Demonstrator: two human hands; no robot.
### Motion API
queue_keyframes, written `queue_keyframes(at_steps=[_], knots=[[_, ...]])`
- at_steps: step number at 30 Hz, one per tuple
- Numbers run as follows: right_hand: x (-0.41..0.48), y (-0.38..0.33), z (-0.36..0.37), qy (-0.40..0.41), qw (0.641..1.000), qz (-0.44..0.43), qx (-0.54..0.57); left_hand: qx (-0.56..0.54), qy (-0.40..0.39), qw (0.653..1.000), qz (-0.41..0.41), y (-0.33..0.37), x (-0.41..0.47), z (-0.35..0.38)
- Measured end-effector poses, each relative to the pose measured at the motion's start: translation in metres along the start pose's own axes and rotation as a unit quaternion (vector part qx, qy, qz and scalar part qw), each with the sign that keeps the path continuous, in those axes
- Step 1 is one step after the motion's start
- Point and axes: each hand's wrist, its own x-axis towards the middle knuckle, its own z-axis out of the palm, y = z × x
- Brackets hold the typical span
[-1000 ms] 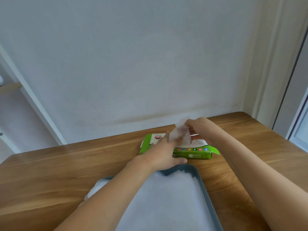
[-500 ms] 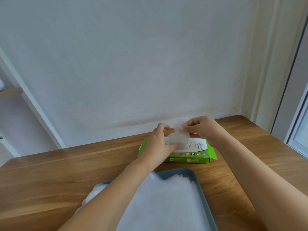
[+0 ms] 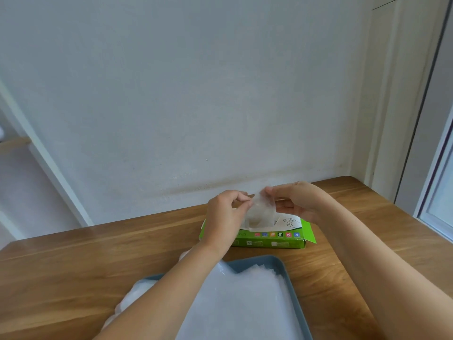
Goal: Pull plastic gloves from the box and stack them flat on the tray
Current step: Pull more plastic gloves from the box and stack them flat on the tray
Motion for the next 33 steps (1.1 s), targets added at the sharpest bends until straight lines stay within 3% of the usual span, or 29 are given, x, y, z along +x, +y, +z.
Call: queue_keyframes(at_steps=[3, 6, 9, 12, 14, 18, 21, 24, 28, 31, 33], knots=[[-0.001, 0.000, 0.000, 0.052, 0.998, -0.011, 0.031, 0.077, -0.088, 0.992, 0.053, 0.000, -0.006, -0.005], [0.001, -0.001, 0.003, 0.109, 0.993, -0.037, -0.038, 0.145, -0.200, 0.964, 0.100, 0.001, -0.012, -0.003], [0.000, -0.004, 0.010, 0.147, 0.986, -0.059, -0.059, 0.196, -0.269, 0.938, 0.092, -0.002, -0.015, 0.003], [-0.007, -0.017, 0.013, 0.194, 0.962, -0.167, -0.099, 0.213, -0.296, 0.930, 0.047, -0.005, -0.016, 0.008], [-0.018, -0.032, 0.015, 0.195, 0.946, -0.252, -0.055, 0.208, -0.305, 0.929, 0.021, -0.004, -0.015, 0.008], [-0.048, -0.065, 0.020, 0.155, 0.926, -0.344, 0.016, 0.171, -0.326, 0.929, -0.036, -0.001, -0.012, 0.008], [-0.065, -0.078, 0.021, 0.091, 0.945, -0.315, -0.015, 0.168, -0.310, 0.934, -0.059, 0.010, -0.009, 0.000], [-0.074, -0.082, 0.022, 0.066, 0.952, -0.287, -0.079, 0.120, -0.216, 0.965, -0.093, 0.021, -0.008, -0.018], [-0.089, -0.087, 0.028, 0.023, 0.937, -0.295, -0.187, -0.033, -0.093, 0.982, -0.159, 0.045, -0.021, -0.050], [-0.107, -0.087, 0.042, -0.056, 0.932, -0.286, -0.215, -0.157, -0.147, 0.969, -0.123, 0.071, -0.037, -0.072], [-0.119, -0.083, 0.052, -0.092, 0.923, -0.279, -0.248, -0.172, -0.200, 0.961, -0.079, 0.086, -0.047, -0.082]])
